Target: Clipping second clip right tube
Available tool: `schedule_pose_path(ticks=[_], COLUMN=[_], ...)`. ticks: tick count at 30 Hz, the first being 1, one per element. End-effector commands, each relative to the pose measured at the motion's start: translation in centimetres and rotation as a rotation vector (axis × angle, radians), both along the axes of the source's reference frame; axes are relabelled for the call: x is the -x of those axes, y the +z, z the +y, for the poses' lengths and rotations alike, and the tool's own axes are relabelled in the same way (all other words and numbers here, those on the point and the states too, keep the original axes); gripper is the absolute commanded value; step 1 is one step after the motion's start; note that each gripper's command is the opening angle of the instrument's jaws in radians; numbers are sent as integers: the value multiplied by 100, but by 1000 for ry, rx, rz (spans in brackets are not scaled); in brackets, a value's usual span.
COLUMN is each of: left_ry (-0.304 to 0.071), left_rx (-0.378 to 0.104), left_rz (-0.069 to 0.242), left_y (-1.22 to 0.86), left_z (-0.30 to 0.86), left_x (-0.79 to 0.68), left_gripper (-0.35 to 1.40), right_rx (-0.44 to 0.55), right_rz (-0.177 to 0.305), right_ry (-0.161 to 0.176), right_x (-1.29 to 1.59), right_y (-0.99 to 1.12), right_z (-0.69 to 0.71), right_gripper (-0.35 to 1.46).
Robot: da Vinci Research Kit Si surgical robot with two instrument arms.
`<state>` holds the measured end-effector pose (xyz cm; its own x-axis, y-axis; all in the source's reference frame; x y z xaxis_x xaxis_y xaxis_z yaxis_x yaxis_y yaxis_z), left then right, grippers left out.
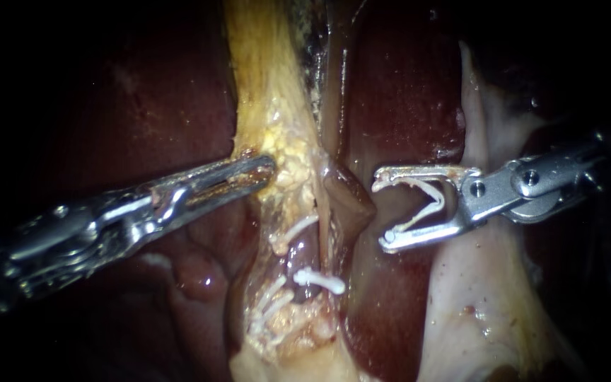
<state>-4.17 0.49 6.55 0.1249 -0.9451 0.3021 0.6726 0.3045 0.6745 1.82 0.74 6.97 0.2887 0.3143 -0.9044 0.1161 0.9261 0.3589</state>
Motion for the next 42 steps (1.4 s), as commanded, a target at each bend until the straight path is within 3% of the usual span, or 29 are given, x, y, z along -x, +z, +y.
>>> schedule_pose_path(ticks=[1, 4, 8, 11, 14, 24, 31, 39, 41, 42], left_ry=[2, 7, 6, -2, -7, -25, -27, -27, -27, -27], left_rx=[0, -5, -10, -7, -7, -2, -1, 0, 0, 0], left_rz=[-1, -5, 1, 6, 3, -18, -20, -20, -20, -20], left_y=[-2, -10, -24, -37, -51, -96, -100, -99, -99, -99], left_z=[0, 3, 10, 11, 9, -1, -3, -5, -5, -5], left_x=[-2, -11, -23, -31, -38, -40, -39, -37, -37, -37], left_gripper=[-35, -35, -35, -35, -35, -35, -35, -35, -35, -35], right_rx=[0, -15, -158, -257, -338, -464, -522, -542, -541, -541], right_rz=[0, 4, -10, -38, -99, -142, -150, -151, -151, -150], right_ry=[0, -7, 6, 8, 1, 55, 60, 53, 51, 48], right_x=[0, -1, -10, -21, -35, -76, -108, -126, -126, -124], right_y=[0, 5, 16, 28, 46, 92, 99, 106, 106, 105], right_z=[-1, -8, -22, -35, -47, -55, -60, -66, -66, -67], right_gripper=[60, 60, 60, 60, 60, 59, 57, 54, 44, 27])
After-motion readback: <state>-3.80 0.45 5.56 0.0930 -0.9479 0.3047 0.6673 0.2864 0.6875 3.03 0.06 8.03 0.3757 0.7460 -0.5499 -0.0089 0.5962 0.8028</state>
